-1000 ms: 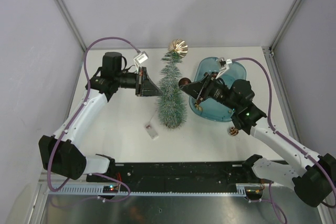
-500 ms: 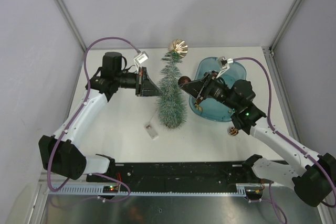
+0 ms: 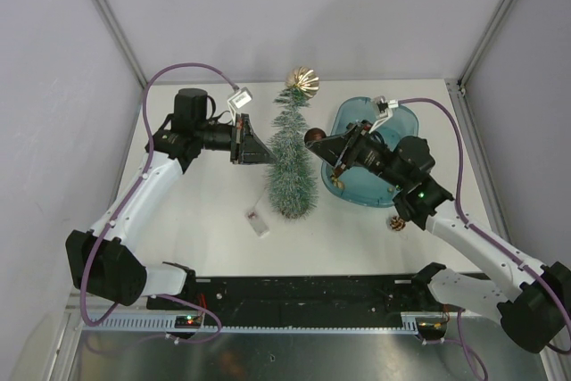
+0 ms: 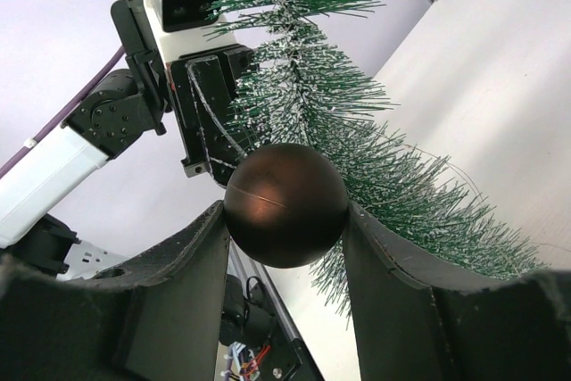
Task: Decorate the small christmas tree
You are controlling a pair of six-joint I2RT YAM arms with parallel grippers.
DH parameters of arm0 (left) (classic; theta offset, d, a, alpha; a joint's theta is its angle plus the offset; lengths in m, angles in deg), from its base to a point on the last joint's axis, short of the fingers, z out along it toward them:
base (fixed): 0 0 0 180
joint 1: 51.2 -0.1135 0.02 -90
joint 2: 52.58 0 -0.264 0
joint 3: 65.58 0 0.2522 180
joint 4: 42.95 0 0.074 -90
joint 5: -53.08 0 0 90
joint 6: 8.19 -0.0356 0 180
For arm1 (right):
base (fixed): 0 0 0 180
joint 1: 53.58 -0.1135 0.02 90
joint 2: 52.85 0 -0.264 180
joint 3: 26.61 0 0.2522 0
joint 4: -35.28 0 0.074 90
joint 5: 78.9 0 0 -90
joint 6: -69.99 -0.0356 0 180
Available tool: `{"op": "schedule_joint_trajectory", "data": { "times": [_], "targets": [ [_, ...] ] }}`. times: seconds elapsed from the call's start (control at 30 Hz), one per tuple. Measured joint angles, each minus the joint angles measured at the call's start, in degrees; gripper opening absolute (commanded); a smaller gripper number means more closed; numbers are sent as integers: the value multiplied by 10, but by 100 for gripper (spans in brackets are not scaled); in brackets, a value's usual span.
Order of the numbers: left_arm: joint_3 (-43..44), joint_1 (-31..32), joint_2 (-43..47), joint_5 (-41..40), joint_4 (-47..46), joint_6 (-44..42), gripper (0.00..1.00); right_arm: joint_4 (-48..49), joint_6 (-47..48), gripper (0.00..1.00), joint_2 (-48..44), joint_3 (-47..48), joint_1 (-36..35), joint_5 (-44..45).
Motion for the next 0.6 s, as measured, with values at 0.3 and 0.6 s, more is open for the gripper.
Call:
{"op": "schedule_joint_trajectory", "data": {
  "times": [0.3, 0.6],
  "targets": [
    [0, 1, 0, 0, 0, 0, 0, 32, -1, 7, 28, -2, -2, 0],
    [0, 2, 0, 0, 0, 0, 0, 51, -7, 7, 31, -6, 0, 0]
  ]
}}
